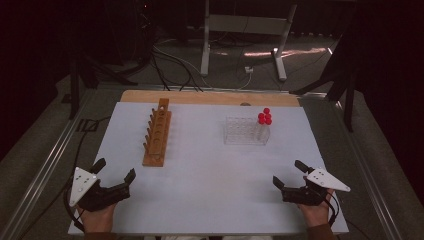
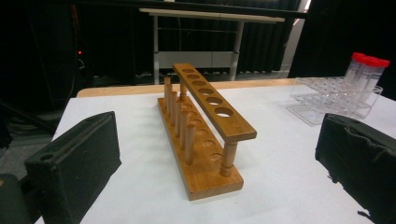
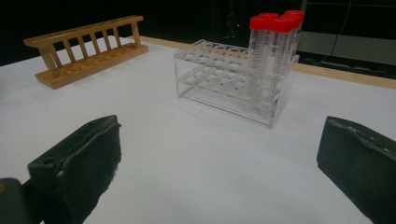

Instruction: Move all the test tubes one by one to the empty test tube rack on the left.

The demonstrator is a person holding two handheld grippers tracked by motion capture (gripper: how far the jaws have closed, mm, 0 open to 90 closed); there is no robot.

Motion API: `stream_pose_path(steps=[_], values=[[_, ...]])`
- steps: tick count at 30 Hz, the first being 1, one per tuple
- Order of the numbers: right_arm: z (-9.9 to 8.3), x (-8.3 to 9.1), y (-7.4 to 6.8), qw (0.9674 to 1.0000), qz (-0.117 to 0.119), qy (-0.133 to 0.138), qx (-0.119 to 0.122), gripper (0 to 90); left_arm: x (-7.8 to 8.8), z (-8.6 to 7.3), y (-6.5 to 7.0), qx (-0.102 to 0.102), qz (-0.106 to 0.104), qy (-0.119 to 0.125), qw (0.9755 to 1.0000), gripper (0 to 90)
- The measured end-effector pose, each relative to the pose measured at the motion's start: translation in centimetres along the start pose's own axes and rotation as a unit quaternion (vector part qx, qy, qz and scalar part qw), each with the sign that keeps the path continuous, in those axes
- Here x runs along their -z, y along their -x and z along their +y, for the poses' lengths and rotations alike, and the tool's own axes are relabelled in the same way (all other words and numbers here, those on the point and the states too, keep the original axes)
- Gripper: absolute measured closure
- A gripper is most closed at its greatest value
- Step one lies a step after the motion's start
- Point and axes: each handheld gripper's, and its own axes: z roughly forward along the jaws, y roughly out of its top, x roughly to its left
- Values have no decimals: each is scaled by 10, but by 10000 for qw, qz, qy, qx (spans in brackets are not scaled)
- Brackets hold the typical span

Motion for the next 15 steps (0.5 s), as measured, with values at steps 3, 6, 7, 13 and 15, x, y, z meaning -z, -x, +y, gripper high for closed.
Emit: stream_pose_path(steps=[3,6,7,13,15], values=[[1,0,-2,10000,11,-11,57,0,0,-1,0,6,16,-8,10000,7],[5,-1,-4,9999,-38,-28,154,0,0,-1,0,21,23,3,10000,7],[5,-1,-4,9999,-38,-28,154,0,0,-2,0,23,37,-12,10000,7],[23,1,-2,9999,-135,69,81,0,-3,-4,-1,100,134,-21,9999,7],[29,0,-1,9999,-77,89,10,0,-3,-5,-1,118,143,-36,9998,7]])
